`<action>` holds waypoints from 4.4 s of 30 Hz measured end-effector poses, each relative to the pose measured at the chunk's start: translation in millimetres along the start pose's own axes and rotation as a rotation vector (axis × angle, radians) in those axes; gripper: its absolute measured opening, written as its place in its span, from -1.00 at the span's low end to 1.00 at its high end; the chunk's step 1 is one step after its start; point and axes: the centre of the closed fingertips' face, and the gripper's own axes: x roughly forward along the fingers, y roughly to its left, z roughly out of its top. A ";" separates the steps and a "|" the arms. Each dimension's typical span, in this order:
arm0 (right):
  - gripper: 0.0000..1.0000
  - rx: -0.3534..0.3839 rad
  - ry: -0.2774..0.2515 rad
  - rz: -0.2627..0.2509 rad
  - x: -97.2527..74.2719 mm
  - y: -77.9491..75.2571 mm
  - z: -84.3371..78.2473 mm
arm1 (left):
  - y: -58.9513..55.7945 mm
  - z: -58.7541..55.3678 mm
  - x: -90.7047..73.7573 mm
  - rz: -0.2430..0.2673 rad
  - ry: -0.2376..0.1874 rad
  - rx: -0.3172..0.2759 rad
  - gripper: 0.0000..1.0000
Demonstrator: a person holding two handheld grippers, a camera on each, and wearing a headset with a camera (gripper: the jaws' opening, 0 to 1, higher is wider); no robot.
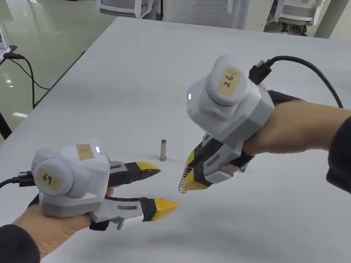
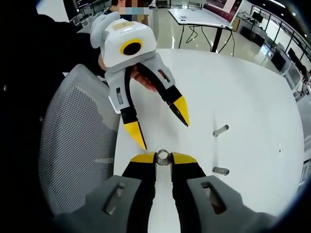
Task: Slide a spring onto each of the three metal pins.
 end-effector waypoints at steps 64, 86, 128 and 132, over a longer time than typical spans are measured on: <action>-0.74 0.085 -0.016 -0.185 18.1 -124.5 26.5 | 18.1 -19.2 -21.8 0.107 0.008 -0.065 0.20; -0.74 0.094 0.013 -0.167 38.3 -127.9 22.0 | 21.6 -26.3 -22.5 0.115 0.015 -0.087 0.17; -0.74 0.124 0.109 -0.106 88.7 -117.1 -5.7 | 23.1 -32.5 -23.9 0.121 0.018 -0.113 0.15; -0.74 0.123 0.104 -0.111 89.0 -117.2 -3.9 | 23.6 -33.1 -24.2 0.122 0.018 -0.114 0.15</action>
